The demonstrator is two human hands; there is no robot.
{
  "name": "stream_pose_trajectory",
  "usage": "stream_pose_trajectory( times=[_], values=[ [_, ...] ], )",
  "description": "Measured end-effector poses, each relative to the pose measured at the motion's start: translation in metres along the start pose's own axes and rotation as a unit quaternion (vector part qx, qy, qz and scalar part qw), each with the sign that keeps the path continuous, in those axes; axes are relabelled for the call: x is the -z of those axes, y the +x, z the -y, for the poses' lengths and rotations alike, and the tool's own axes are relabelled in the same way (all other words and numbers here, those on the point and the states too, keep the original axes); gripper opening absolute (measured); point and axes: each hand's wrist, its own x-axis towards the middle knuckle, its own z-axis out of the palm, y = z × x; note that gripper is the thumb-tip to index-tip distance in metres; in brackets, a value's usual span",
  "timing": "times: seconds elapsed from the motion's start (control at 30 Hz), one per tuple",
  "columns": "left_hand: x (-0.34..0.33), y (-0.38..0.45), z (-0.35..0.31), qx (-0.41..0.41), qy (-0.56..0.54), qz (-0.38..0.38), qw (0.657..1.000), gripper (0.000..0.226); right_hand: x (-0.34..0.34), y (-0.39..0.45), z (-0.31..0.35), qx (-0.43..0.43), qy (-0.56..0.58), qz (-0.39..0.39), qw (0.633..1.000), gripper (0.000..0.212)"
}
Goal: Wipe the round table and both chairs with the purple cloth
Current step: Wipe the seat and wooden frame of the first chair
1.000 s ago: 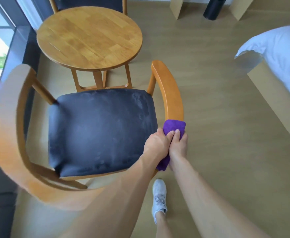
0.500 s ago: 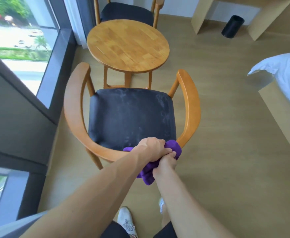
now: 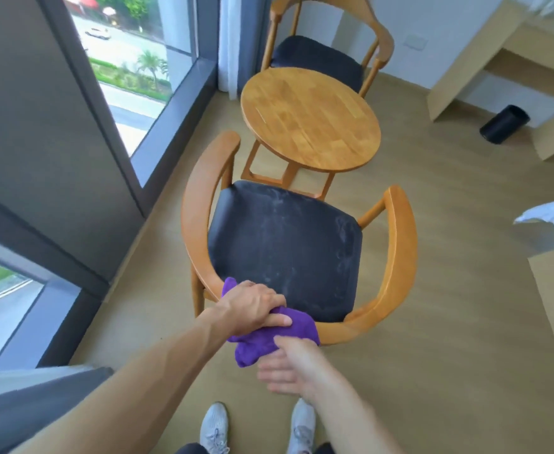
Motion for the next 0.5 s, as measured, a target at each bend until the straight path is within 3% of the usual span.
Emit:
stream_pose_trajectory(
  times=[0.07,0.13,0.17,0.2,0.3,0.37,0.5],
  values=[
    [-0.012,-0.004,0.0,0.013,0.006,-0.063,0.998,0.061,0.019,0.002,0.011,0.123,-0.143,-0.057,0.98,0.026],
    [-0.024,-0.006,-0.004,0.052,-0.006,-0.105,0.993,0.064,0.031,0.011,0.03,0.308,-0.277,-0.179,0.892,0.022],
    [-0.029,-0.008,-0.007,0.078,-0.019,-0.125,0.989,0.066,0.031,0.015,0.04,0.382,-0.322,-0.2,0.843,0.018],
    [-0.033,-0.009,-0.011,0.105,-0.033,-0.142,0.984,0.069,0.028,0.021,0.049,0.427,-0.349,-0.175,0.816,0.015],
    [-0.043,-0.013,-0.026,0.185,-0.059,-0.184,0.964,0.073,0.011,0.048,0.061,0.398,-0.404,-0.03,0.823,0.037],
    [-0.046,-0.013,-0.038,0.262,-0.088,-0.236,0.932,0.066,0.001,0.062,0.065,0.365,-0.41,0.024,0.836,0.047],
    [-0.047,-0.008,-0.07,0.46,-0.155,-0.332,0.809,0.062,-0.001,0.069,0.073,0.335,-0.515,0.079,0.785,0.05]
  ],
)
